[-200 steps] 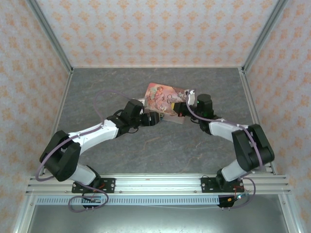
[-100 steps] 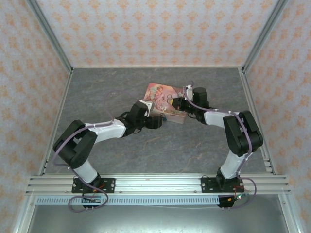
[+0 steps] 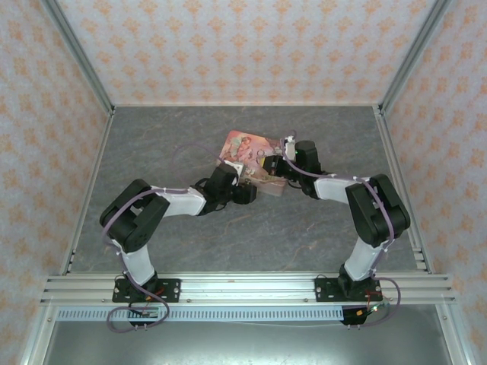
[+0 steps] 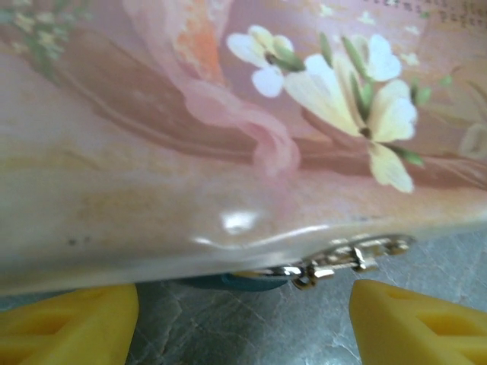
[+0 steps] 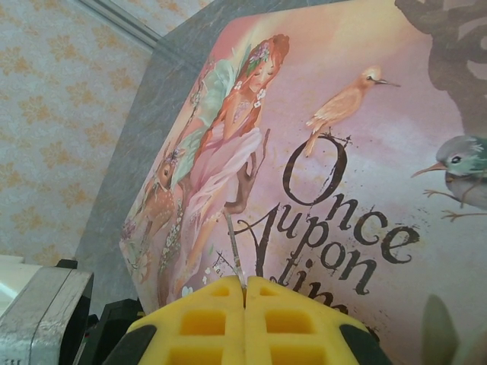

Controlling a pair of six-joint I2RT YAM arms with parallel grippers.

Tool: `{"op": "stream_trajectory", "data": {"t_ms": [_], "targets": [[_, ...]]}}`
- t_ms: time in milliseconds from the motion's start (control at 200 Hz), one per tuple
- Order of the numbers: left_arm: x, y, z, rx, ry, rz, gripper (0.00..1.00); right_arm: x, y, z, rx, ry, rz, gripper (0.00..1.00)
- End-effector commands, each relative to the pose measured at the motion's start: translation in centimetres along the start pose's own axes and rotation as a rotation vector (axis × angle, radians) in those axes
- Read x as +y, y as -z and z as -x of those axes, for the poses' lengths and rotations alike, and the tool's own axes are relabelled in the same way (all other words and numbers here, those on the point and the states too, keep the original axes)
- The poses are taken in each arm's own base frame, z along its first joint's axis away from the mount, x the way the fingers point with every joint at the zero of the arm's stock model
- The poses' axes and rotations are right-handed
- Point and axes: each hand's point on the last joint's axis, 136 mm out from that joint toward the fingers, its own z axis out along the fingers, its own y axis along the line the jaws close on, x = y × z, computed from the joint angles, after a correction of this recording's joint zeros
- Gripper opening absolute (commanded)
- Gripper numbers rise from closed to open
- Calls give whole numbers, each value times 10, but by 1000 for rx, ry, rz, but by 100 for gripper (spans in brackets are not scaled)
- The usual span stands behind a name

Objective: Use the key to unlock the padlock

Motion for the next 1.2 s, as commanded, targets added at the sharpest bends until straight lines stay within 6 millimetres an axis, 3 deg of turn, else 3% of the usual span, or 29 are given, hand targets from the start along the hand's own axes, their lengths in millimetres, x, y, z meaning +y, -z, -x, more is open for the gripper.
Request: {"op": "stream_trajectory", "data": {"t_ms": [0, 550, 991, 1191], "targets": [[-3, -5, 17, -69, -33, 13, 71, -38, 2, -60, 160, -112, -130, 0], [-10, -19, 17, -51, -25, -24, 47, -35, 3, -63, 166, -102, -120, 0], [-16, -16, 25, -68, -6, -46, 34, -32, 4, -64, 163, -97, -111, 0], [-24, -6, 32, -80, 21, -78, 27, -23, 8, -53, 135, -68, -96, 0]]}}
